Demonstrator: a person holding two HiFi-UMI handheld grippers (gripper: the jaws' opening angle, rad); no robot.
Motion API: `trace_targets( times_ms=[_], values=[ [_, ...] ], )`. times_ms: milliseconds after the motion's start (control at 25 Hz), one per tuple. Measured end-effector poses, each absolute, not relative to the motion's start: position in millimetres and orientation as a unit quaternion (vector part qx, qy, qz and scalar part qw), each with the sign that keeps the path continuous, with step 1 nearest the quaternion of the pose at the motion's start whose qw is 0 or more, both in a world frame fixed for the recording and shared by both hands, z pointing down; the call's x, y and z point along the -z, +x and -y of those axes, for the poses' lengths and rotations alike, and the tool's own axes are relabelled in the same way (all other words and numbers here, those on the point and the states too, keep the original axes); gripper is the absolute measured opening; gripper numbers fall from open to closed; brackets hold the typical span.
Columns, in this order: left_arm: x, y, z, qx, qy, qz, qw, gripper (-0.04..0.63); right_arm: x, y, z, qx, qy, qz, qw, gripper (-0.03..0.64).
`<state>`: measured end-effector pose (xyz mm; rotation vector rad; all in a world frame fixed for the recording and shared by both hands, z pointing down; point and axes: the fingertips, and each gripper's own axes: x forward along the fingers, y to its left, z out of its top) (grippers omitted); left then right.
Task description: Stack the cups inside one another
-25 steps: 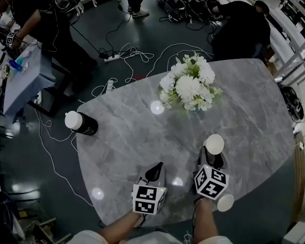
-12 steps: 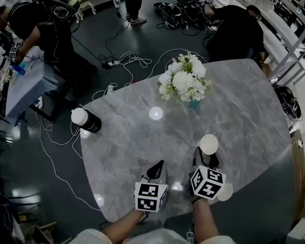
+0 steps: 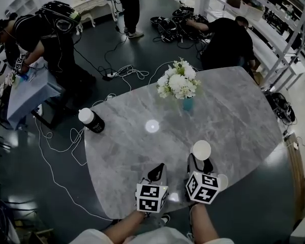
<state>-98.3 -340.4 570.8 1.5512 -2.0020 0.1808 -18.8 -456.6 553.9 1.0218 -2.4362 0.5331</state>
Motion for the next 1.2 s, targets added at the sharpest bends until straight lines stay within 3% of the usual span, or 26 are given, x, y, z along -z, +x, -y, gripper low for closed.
trace_targets(
  times_ms=[1200],
  values=[
    [-503, 38, 324, -0.070, 0.680, 0.687, 0.245, -0.005, -483, 130, 389, -0.190, 0.429, 0.867, 0.169, 0.218]
  ],
)
